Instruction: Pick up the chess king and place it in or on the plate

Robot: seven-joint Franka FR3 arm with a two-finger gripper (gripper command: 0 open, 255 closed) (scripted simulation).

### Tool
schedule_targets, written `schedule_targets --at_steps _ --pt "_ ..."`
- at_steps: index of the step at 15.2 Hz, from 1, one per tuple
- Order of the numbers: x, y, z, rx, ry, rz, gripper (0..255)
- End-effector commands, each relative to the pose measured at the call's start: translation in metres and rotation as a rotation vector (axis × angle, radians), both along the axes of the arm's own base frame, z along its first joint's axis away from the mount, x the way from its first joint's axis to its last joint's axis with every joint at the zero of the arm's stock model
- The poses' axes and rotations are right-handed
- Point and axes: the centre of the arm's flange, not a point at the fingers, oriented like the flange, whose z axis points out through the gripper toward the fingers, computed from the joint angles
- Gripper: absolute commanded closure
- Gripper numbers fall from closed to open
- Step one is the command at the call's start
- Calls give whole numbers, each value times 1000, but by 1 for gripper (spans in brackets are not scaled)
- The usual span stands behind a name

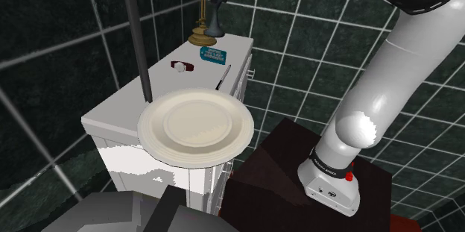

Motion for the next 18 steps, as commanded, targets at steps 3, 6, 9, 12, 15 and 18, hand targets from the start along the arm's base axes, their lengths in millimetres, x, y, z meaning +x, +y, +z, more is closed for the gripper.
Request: schedule_targets --at_steps 3,6,9,12,15,18 --pt "-31 39 8 0 0 0 255" --pt "-56 70 12 0 0 0 255" --pt "-80 101 17 0 0 0 255" --pt "-105 132 21 0 0 0 255" --pt "-129 163 25 0 0 0 255" --pt "-154 193 30 0 0 0 255"
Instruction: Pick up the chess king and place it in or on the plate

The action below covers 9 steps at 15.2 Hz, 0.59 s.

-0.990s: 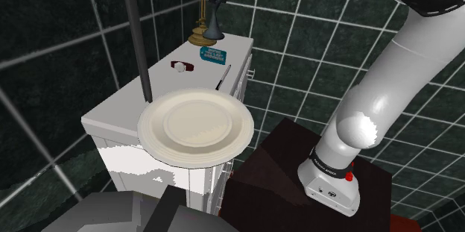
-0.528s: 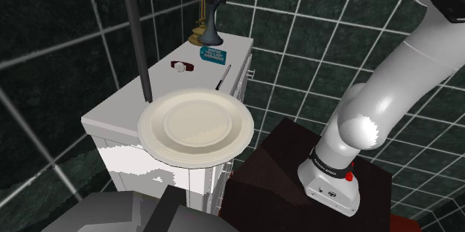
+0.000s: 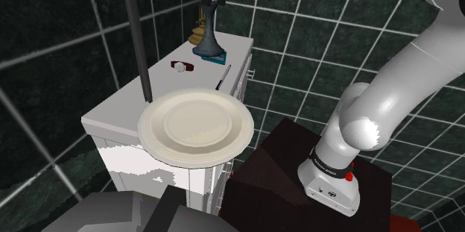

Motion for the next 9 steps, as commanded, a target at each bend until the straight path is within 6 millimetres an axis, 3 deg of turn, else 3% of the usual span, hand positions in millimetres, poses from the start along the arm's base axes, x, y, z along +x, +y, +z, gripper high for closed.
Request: schedule_targets --at_steps 1,9 --pt "-17 20 1 -1 0 -2 255" --pt "-83 102 13 -1 0 -2 255"
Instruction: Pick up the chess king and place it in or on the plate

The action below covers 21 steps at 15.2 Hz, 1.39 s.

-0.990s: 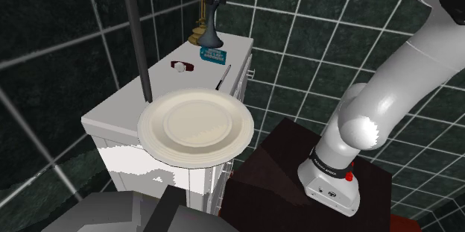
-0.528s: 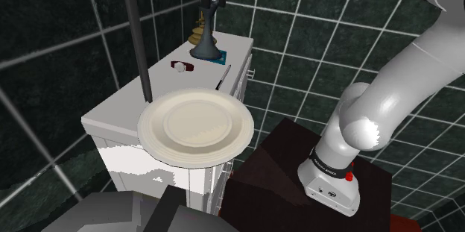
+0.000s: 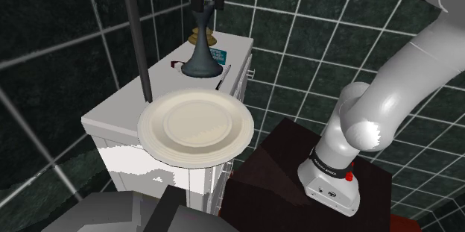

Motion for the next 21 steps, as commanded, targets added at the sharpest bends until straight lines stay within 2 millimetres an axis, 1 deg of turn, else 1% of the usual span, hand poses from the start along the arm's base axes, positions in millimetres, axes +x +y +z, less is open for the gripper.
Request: schedule_targets --at_steps 1,2,21 --pt "-17 19 3 0 0 -2 255" --pt "-22 25 4 0 0 -2 255" --pt "-22 25 -96 0 0 -2 255"
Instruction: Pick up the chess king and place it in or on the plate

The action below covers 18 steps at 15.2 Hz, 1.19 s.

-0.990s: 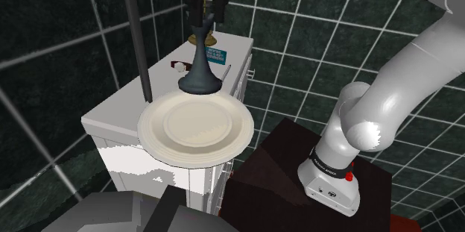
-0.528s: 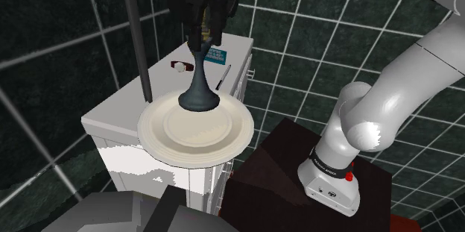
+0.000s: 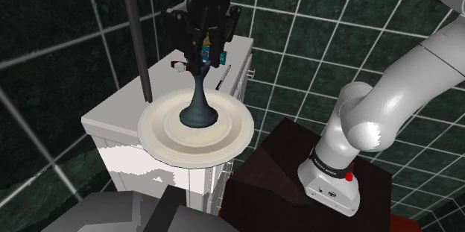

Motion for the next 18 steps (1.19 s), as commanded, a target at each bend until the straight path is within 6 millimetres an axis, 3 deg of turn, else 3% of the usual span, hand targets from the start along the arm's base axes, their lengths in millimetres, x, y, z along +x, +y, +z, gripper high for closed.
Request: schedule_targets --at_steps 1,2,10,11,16,18 --pt "0 0 -11 0 -1 0 255" --pt "0 0 -19 0 -1 0 255" --pt "0 0 -19 0 -1 0 255" --pt "0 0 -19 0 -1 0 0" --pt "0 0 -19 0 -1 0 0" --pt "-1 0 7 0 -1 0 0"
